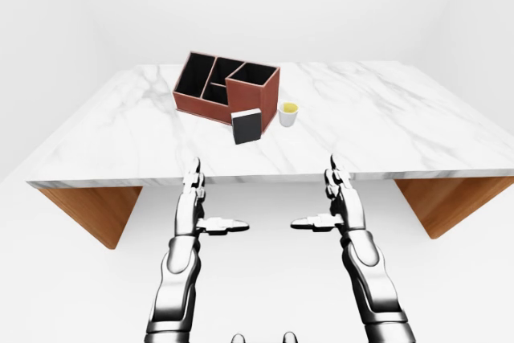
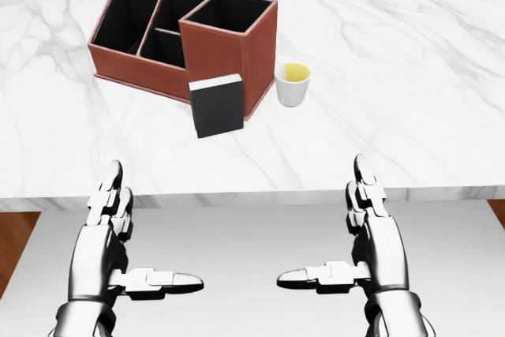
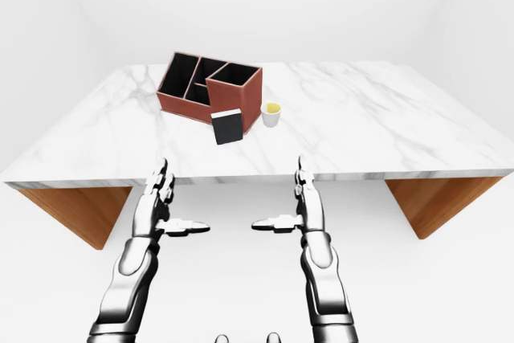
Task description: Pick up the book and place it in the right compartment of the caddy.
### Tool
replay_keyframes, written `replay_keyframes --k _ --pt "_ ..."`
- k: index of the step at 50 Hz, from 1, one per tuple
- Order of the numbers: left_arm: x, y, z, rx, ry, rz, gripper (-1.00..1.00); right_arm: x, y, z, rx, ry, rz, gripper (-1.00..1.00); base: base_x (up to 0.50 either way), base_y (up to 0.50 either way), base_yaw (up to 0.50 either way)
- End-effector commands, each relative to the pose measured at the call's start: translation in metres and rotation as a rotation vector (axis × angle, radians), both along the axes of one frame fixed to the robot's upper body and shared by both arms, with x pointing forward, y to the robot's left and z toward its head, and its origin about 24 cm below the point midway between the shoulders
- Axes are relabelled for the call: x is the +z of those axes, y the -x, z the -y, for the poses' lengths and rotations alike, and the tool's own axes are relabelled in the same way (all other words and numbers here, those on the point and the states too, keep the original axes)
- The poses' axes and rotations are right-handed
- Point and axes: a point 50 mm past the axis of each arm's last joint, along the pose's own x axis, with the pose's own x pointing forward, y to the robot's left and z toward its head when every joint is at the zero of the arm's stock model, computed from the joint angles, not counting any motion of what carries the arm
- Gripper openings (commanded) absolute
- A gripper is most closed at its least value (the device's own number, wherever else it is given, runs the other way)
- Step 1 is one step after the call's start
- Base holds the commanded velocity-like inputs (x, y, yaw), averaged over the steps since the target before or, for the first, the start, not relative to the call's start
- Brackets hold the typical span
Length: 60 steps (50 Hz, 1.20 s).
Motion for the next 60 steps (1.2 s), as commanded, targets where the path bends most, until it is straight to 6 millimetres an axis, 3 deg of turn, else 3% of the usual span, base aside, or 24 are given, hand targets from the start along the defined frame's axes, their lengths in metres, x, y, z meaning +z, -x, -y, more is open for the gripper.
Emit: replay_keyframes --k 1,17,46,52,60 --pt "0.001 0.002 -0.005 -0.007 -0.018 0.013 1.00 0.001 0.001 0.006 0.019 -0.011 0.007 1.00 0.00 0.00 0.00" --pt "0.006 0.009 -0.005 -0.011 -0.025 0.026 1.00 0.006 0.000 0.004 0.053 0.008 0.021 1.00 0.00 0.02 0.00" --pt "0.004 0.009 -0.008 -0.001 -0.028 0.024 1.00 0.006 0.001 0.003 0.072 0.047 0.022 1.00 0.00 0.50 0.00" --pt "0.006 0.007 -0.009 0.002 -0.027 0.026 1.00 0.006 -0.001 0.003 0.090 0.101 -0.004 1.00 0.00 0.00 0.00" --pt "0.008 0.005 -0.012 0.004 -0.021 0.025 1.00 0.021 -0.003 0.000 0.150 0.159 0.027 1.00 0.00 0.00 0.00"
